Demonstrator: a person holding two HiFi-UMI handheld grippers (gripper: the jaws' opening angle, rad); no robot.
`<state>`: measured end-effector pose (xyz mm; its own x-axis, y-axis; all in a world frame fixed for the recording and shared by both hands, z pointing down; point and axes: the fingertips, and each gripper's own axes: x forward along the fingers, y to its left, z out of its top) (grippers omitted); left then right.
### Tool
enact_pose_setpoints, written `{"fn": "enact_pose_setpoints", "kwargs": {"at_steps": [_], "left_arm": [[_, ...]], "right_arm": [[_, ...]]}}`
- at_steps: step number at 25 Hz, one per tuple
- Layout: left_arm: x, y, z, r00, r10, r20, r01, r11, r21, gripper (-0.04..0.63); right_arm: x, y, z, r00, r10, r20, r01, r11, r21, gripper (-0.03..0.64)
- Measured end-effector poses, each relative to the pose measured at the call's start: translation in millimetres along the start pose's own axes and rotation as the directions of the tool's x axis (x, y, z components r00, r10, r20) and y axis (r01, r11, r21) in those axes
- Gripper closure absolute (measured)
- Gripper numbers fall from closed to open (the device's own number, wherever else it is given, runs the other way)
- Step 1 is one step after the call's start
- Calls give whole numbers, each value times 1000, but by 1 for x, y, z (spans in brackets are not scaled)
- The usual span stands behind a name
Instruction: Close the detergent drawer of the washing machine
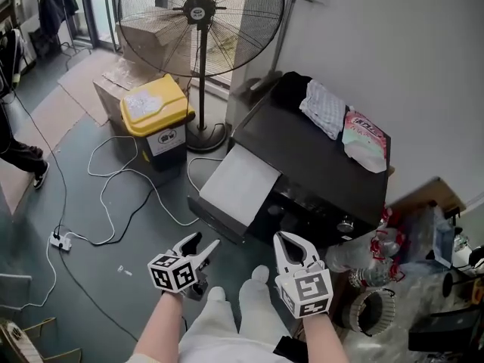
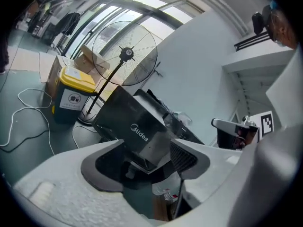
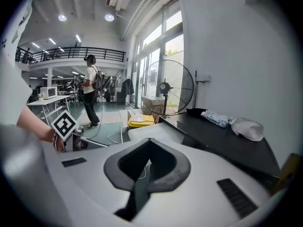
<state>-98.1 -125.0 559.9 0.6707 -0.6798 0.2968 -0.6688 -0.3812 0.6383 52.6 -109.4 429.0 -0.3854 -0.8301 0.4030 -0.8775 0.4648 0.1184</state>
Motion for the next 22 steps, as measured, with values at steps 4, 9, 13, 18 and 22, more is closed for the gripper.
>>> {"fn": "enact_pose_setpoints", "kwargs": {"at_steps": [4, 9, 13, 18, 22], "left_arm": [[17, 16, -13, 999, -46, 25, 49, 990, -130, 279], [35, 37, -22, 989, -110, 102, 135, 949, -286, 250], [42, 52, -25, 967, -141, 213, 223, 874, -432, 233], [52, 54, -32, 902, -244, 357, 415, 717, -560, 230], [55, 52, -23, 834, -308, 458, 536, 653, -535, 230]], "right_arm": [[8, 5, -16, 999, 39, -30, -39, 999, -13, 623], [21, 2, -30, 997, 62, -53, -63, 998, -18, 623], [27, 3, -36, 994, 86, -66, -88, 996, -27, 623], [32, 6, -49, 988, 117, -100, -122, 991, -48, 623], [36, 3, -56, 985, 130, -116, -137, 989, -57, 623]]}}
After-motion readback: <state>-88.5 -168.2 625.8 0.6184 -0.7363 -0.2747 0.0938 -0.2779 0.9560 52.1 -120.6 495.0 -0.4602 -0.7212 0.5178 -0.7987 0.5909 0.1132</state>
